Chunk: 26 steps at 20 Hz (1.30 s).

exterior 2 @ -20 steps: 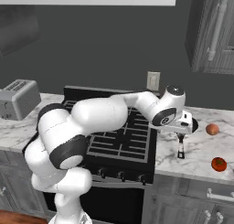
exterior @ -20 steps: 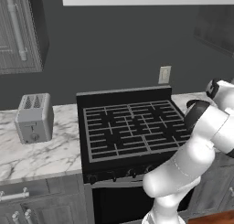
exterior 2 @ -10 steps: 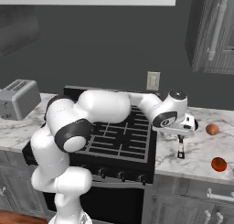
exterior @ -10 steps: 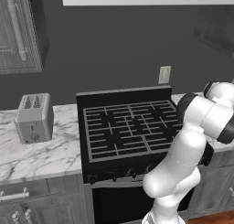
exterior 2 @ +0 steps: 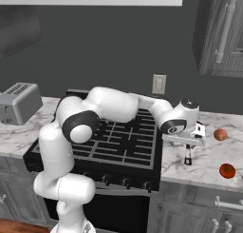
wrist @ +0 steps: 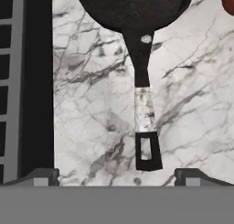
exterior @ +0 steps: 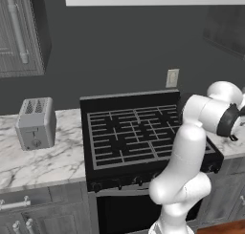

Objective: Place the pan on the front right burner on the stove. Then place the tomato and the onion in the pan and turn on the front right burner.

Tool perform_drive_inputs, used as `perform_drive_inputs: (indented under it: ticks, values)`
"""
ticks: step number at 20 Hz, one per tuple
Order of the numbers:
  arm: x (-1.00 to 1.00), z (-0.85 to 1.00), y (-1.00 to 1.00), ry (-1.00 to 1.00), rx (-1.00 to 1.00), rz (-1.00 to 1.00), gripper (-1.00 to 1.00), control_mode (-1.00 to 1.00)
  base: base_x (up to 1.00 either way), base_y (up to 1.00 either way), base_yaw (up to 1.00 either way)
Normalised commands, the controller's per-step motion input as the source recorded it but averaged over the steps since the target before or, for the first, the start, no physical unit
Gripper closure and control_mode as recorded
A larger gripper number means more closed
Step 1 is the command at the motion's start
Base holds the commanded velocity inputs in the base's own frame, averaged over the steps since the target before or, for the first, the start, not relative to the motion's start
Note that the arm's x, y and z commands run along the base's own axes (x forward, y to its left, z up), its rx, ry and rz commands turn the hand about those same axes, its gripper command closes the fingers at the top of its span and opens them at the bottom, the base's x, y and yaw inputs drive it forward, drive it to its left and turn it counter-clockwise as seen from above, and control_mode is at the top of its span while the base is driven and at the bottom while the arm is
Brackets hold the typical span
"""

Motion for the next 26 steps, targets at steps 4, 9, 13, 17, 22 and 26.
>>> perform_drive_inputs:
  ticks: [4,9,13,17,22,26]
  values:
    - [0.02,-0.23,-0.06,0.02,0.0,0.0,-1.0,-1.0,0.0,0.0,0.0]
    - [0.1,-0.18,-0.1,0.02,0.0,0.0,-1.0,-1.0,0.0,0.0,0.0]
    - [0.14,-0.13,-0.11,0.01,0.0,0.0,-1.0,-1.0,0.0,0.0,0.0]
    - [0.16,-0.16,-0.07,0.02,0.0,0.0,-1.0,-1.0,0.0,0.0,0.0]
    - [0.13,-0.19,-0.07,0.0,0.0,0.0,-1.0,-1.0,0.0,0.0,0.0]
    - [0.15,-0.22,-0.04,0.01,0.0,0.0,-1.0,-1.0,0.0,0.0,0.0]
